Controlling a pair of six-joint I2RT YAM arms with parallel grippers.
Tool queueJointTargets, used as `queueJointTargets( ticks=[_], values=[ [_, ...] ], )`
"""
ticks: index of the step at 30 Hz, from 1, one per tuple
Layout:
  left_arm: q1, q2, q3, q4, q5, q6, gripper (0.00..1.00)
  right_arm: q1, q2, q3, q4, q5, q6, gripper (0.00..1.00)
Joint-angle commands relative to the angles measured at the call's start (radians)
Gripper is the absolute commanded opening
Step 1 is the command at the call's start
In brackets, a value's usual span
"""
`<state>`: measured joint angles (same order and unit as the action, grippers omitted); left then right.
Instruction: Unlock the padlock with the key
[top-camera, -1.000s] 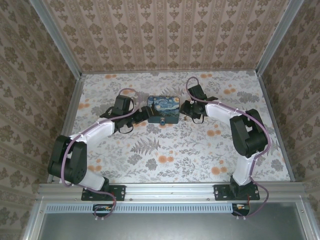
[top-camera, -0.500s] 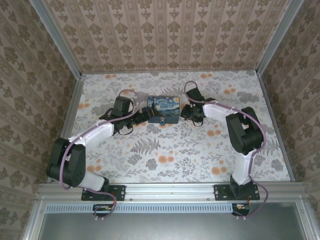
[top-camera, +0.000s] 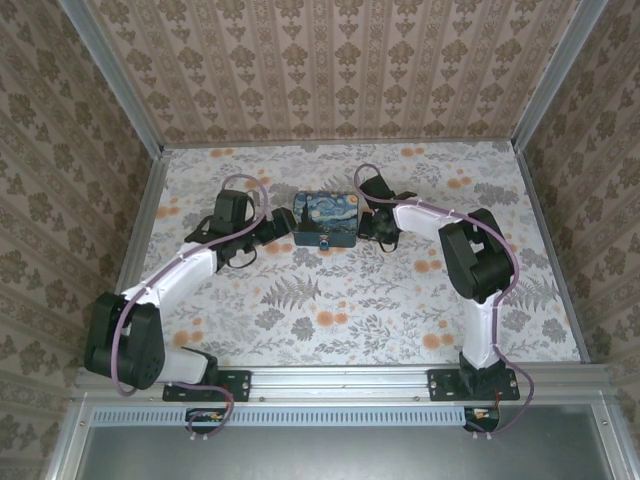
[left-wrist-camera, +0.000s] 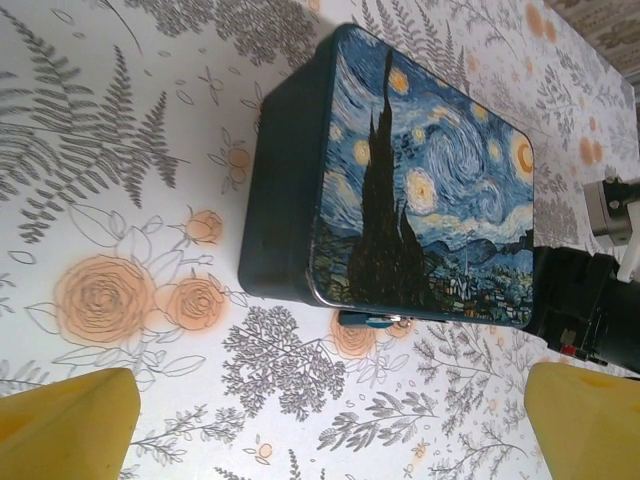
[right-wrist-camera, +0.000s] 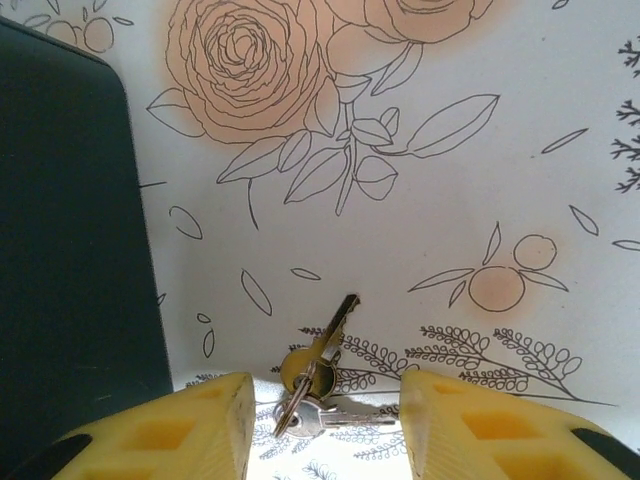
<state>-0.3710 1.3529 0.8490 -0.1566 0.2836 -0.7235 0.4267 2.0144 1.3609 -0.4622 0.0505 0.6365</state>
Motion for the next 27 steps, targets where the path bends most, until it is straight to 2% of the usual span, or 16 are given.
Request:
queueJointTargets(
  ticks=[1,12,21,27],
  values=[
    [0.015,-0.030,0.001,-0.053,-0.026,0.038,1.00,0.012,0.046,0.019,-0.036,0.036,-0.020,0.43],
    [0.037,-0.028,0.003,-0.116,-0.085,0.017,1.00,0.020,0.056,0.018,-0.044,0.042,-0.020,0.25],
    [0.044,-0.017,0.005,-0.135,-0.040,0.019,1.00,0.021,-0.063,-0.108,0.022,-0.034,-0.009,0.01],
    [0.034,-0.024,-0.014,-0.124,0.005,0.024,1.00,0.033,-0.221,-0.274,0.100,-0.102,0.000,0.00]
  ],
)
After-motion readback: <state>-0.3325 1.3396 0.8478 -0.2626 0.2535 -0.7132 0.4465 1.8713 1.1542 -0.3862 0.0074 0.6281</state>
